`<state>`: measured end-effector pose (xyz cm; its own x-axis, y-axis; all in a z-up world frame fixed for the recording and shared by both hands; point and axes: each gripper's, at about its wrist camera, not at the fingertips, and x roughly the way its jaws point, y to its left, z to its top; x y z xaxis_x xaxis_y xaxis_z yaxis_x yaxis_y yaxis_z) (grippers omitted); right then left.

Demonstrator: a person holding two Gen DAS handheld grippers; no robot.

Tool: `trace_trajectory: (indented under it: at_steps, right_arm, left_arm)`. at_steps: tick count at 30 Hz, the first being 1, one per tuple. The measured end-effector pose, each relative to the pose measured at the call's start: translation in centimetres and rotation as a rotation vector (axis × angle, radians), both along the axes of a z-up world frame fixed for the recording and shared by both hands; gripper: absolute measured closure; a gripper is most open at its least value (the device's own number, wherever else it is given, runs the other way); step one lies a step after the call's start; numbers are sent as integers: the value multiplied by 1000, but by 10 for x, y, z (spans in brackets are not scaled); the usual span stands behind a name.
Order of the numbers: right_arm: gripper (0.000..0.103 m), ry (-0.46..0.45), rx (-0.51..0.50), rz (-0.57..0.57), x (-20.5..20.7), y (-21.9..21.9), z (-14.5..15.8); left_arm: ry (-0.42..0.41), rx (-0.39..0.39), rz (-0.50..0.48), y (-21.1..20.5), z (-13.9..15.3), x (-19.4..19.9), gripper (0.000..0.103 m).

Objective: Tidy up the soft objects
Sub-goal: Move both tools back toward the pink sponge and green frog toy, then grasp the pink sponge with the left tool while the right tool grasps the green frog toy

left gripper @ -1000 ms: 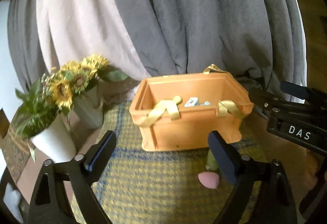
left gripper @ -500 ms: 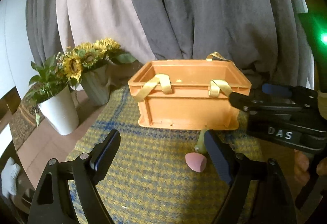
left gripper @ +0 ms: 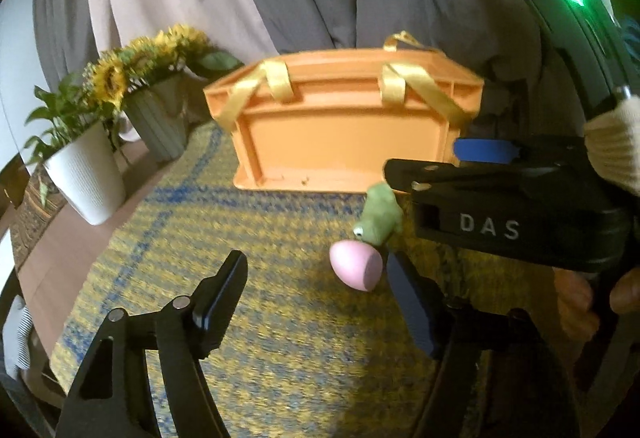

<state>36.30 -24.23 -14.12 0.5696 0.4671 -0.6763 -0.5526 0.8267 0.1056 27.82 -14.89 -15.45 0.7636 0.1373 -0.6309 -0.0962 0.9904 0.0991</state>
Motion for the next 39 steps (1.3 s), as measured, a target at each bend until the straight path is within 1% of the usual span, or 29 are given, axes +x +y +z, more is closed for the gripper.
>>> trace_trajectory:
  at_steps: [7,11,13,16,18,22,23,25,26,28,29,30,33,39]
  right_arm:
    - [38,69,27,23,19,7,-27]
    - [45,115,47,23,30,12,-41]
    - [47,129,54,21,34,14,-45]
    - [47,148,56,19,39,18,-51]
    - [51,155,57,23,41,20,-54]
    - [53,173,61,20,47,23,-60]
    - [55,184,64,18,48,24,-62]
    - [62,212,74,15,51,24,-67]
    - [63,222,79,14,52,23,-68]
    - [64,224,90,8,52,21,-68]
    - [65,223,92,7,52,20,-67]
    - [66,220,93,5,51,19,-66]
    - [69,200,96,-12,48,14,-63]
    - [70,163,86,-42,41,4,-55]
  left_arm:
    - [49,-39,-4,-1,-23,20,40]
    - [68,-61,-3,-1,-35,31,44]
    - [77,-73,-3,-1,-40,36,44]
    - [86,-82,-2,0,-45,41,47]
    - [91,-84,-3,1,-48,44,49]
    - [94,-105,-12,2,-50,48,50]
    - [95,-107,-18,1,-51,50,51]
    - [101,-114,-31,2,-52,52,55]
    - [105,-124,-39,2,-53,53,57]
    - [107,-138,-48,0,-53,53,61]
    - [107,-146,-57,0,-54,53,67]
    - [105,-146,-64,-1,-53,53,69]
    - [100,-149,-63,-2,-53,52,69]
    - [91,-139,-37,2,-48,45,70]
